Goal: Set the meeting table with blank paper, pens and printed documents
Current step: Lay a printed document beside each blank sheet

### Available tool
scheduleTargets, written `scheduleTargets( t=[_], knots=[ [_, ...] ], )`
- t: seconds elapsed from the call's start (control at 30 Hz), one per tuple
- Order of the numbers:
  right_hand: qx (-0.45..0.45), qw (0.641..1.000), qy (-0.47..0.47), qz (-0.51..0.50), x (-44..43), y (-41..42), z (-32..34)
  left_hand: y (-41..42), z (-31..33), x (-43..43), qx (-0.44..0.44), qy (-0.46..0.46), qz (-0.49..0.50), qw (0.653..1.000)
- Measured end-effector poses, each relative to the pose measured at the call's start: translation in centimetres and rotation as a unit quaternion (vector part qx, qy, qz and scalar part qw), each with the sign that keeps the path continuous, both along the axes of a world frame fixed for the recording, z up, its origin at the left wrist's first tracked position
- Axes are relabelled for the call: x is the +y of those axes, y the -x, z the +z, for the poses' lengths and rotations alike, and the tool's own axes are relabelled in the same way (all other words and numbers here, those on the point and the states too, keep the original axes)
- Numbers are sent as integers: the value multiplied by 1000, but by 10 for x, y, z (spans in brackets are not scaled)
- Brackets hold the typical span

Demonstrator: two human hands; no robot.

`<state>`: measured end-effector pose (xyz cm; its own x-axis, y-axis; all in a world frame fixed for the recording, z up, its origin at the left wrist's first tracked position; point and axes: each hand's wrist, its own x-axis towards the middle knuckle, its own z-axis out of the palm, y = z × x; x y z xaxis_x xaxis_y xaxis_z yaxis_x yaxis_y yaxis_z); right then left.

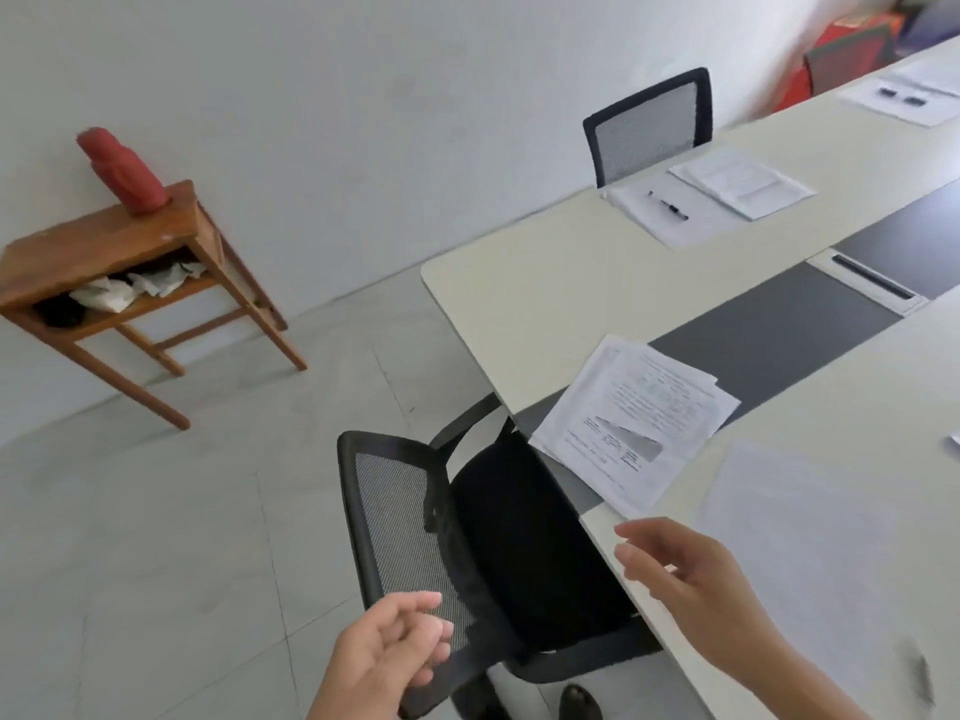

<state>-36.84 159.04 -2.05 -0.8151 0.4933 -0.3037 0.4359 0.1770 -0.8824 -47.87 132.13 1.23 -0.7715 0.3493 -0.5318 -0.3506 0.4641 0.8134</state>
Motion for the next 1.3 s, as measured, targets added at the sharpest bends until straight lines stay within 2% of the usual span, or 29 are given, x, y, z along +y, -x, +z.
scheduleTargets(
  t=[0.33, 0.57, 0.7, 0.8, 0.93, 1.03, 1.1, 1.3],
  knots=[
    [-79, 977, -27, -194, 14, 28, -13, 143, -16, 89, -4, -28, -202, 979],
    [-135, 954, -1, -269, 31, 45, -41, 188, -70, 164, 26, 21, -335, 942],
    [-187, 940, 32, -283, 61, 63, -77, 185, -110, 205, 120, 74, -413, 900],
    [-184, 921, 105, -326, 92, 86, -100, 177, -139, 228, 182, 120, -464, 858],
    [-154, 852, 246, -436, 132, 117, -127, 177, -170, 244, 219, 215, -521, 797],
    [-144, 818, 323, -453, 156, 131, -142, 178, -186, 248, 261, 287, -573, 723],
    [-161, 817, 337, -439, 167, 137, -143, 179, -193, 247, 272, 316, -591, 691],
    [-162, 849, 312, -395, 202, 157, -138, 183, -194, 249, 248, 323, -602, 687]
  ],
)
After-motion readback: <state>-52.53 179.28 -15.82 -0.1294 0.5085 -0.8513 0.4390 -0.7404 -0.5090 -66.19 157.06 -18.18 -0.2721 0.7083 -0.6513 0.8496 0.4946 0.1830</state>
